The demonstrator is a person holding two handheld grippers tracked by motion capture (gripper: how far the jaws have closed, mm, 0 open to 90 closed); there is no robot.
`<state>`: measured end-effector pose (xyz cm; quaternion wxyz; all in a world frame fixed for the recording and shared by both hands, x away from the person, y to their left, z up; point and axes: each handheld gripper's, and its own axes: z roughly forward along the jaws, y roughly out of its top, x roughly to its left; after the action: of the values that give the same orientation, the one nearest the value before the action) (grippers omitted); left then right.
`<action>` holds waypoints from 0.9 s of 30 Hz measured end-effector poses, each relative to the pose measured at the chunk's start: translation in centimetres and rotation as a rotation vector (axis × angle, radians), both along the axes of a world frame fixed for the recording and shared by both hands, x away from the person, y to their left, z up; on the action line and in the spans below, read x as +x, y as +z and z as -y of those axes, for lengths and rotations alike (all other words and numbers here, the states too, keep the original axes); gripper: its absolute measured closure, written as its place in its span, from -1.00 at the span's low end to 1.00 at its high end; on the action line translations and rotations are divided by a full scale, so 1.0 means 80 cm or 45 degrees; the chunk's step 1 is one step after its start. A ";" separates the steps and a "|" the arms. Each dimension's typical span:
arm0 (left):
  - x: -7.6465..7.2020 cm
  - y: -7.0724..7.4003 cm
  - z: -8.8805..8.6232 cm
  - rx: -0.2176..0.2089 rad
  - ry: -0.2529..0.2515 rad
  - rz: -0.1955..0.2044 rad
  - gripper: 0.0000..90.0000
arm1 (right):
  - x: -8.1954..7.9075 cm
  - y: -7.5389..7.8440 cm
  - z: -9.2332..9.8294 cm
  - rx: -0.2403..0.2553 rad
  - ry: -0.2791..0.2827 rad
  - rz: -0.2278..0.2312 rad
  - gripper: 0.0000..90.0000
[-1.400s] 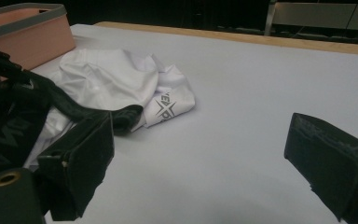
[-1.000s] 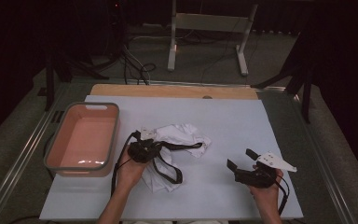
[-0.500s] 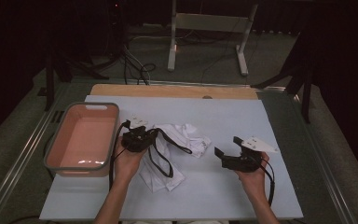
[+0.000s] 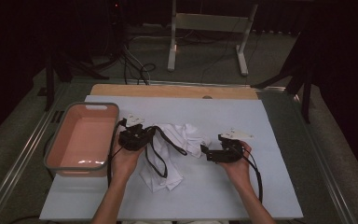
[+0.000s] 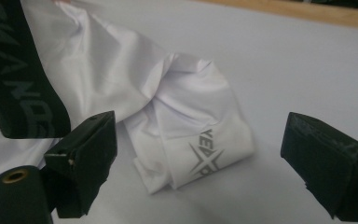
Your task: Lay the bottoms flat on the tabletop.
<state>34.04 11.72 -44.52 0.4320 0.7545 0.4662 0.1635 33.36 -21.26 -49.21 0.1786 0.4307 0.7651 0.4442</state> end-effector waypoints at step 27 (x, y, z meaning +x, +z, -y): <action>-0.003 0.004 0.005 -0.009 -0.042 0.010 0.85 | 0.021 -0.038 -0.051 -0.312 0.071 -0.151 0.48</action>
<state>33.79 11.33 -44.22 0.4390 0.7599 0.4527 0.1576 35.05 -17.15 -52.26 0.1717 0.4098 0.8345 0.3259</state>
